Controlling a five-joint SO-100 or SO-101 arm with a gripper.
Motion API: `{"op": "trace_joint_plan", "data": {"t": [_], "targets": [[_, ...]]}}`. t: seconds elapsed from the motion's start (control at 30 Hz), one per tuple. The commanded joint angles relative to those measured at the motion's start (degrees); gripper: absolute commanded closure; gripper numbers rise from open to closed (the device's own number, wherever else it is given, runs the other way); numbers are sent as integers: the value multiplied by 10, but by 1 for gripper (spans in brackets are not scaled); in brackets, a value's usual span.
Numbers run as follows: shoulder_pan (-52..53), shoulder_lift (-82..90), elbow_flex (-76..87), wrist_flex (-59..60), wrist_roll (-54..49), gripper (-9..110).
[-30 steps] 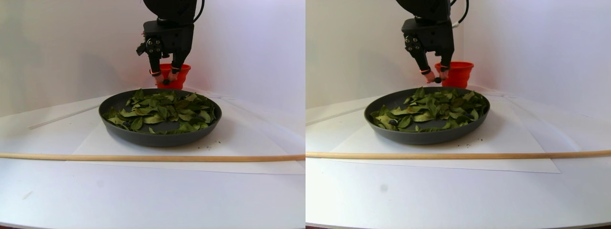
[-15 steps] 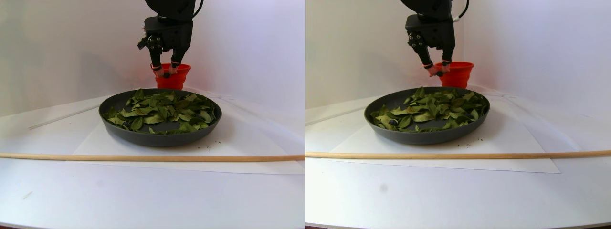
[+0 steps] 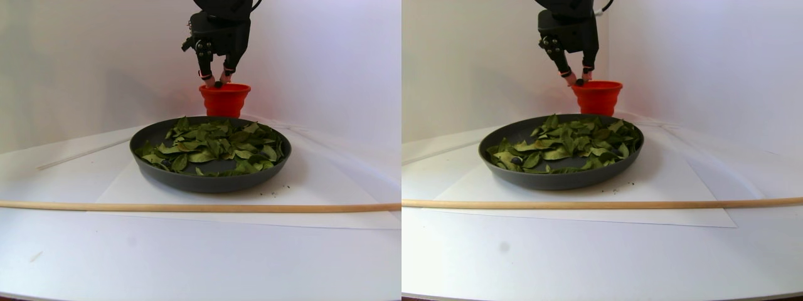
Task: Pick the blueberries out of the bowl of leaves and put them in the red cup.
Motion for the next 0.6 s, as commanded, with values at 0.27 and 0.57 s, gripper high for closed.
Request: {"op": "trace_joint_plan", "data": {"t": [0.27,0.57], "targets": [[3,-29,-83,-38,14,92],[5,-47,-119,-38,22,92]]}}
